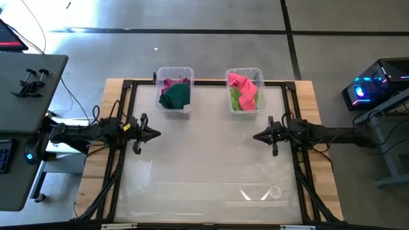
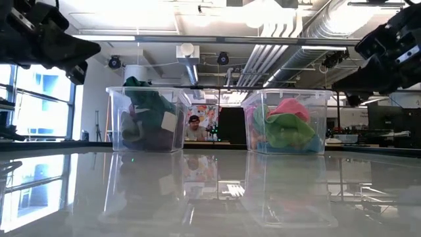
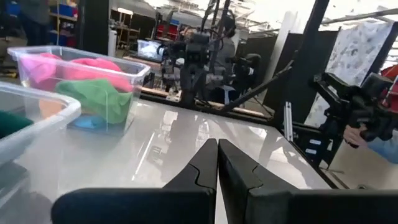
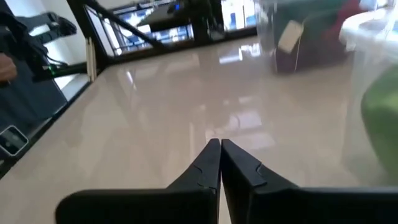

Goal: Sort towels by color in basket
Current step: Return to Home Position

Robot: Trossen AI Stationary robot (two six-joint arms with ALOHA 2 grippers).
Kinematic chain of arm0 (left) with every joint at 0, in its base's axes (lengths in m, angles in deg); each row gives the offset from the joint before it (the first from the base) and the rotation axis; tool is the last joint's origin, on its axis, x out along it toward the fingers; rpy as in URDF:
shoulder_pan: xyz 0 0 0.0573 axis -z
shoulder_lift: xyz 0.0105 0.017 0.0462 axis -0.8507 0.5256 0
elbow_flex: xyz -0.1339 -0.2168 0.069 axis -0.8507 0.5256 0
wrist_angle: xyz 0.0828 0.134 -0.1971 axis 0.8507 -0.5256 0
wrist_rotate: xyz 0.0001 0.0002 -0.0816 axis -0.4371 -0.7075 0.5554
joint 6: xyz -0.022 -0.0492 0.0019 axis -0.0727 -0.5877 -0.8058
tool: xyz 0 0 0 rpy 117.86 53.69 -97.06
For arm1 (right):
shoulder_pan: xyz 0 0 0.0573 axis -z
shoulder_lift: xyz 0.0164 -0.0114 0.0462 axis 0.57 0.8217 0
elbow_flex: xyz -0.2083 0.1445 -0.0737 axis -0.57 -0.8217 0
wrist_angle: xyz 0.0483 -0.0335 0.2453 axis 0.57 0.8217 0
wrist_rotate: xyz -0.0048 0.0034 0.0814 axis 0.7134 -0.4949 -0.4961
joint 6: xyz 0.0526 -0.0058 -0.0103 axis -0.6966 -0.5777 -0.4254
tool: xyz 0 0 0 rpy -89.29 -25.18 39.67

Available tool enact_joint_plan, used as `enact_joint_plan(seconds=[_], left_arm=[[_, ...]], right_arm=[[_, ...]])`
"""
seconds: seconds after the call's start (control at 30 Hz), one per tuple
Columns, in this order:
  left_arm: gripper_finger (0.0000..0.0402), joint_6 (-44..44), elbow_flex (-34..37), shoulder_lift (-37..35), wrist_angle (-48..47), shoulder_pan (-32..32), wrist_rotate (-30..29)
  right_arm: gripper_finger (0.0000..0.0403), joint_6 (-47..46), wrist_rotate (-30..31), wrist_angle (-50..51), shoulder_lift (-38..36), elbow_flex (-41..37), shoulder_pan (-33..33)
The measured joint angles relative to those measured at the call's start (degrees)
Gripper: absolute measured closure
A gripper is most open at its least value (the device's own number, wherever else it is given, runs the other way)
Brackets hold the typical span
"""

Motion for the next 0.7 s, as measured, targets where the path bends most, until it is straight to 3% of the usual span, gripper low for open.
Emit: enact_joint_plan(seconds=[0.17, 0.57, 0.7], left_arm=[[0.0401, 1.04, -0.25, -0.05, -1.19, -0.03, 0.2], [0.0401, 4.87, -2.01, -0.05, -4.93, -0.03, 0.09], [0.0401, 5.52, -0.18, -0.04, -0.94, -0.03, -0.73]], right_arm=[[0.0401, -0.95, -0.01, -0.04, 0.58, 0.0, -0.01], [0.0402, -1.68, -4.71, -0.93, -11.34, 0.0, -0.24], [0.0402, -1.7, -6.1, -1.5, -12.81, 0.06, -1.06]])
